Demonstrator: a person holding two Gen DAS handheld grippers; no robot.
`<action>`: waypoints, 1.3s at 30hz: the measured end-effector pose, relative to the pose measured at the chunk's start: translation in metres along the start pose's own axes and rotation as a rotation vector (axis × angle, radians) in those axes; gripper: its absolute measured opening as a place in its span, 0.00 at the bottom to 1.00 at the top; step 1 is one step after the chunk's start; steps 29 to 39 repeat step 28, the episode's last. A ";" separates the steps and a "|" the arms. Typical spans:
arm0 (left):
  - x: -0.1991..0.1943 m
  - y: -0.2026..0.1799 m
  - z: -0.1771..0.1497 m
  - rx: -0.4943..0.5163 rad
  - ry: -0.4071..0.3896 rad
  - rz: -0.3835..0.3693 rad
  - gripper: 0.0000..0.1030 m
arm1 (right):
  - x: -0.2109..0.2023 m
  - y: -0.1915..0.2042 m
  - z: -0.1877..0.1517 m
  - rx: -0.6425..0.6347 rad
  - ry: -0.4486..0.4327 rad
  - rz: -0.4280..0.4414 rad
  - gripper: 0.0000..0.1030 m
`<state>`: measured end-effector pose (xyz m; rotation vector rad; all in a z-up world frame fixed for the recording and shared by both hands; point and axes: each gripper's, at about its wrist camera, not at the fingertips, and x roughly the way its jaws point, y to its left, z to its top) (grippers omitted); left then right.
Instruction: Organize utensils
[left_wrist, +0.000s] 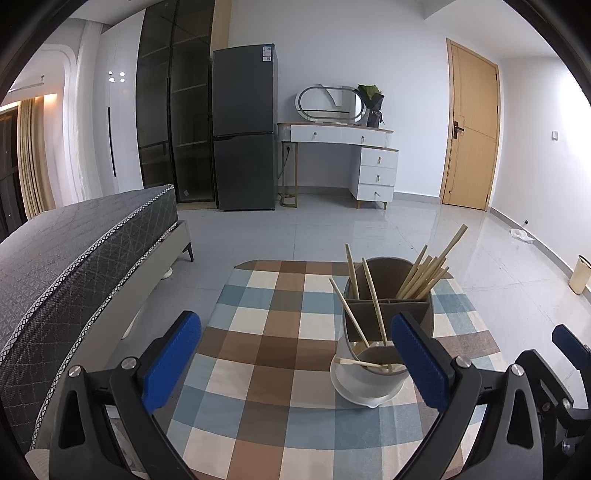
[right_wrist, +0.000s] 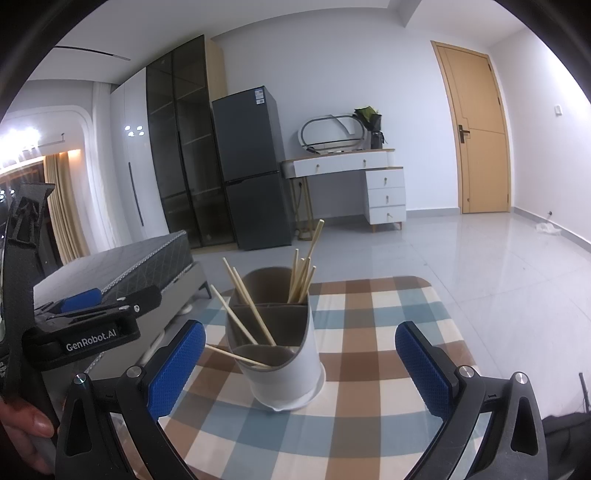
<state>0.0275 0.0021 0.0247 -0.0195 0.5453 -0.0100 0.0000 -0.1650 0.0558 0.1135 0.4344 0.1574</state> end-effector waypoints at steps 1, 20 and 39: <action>-0.001 0.001 0.000 -0.001 -0.002 0.001 0.97 | 0.000 0.000 0.000 0.001 -0.001 0.000 1.00; 0.000 0.001 0.001 -0.004 -0.008 0.009 0.97 | -0.001 0.000 -0.001 -0.001 0.000 0.000 1.00; 0.000 0.002 0.001 -0.011 -0.015 0.002 0.97 | -0.001 0.000 -0.001 -0.002 0.004 0.002 1.00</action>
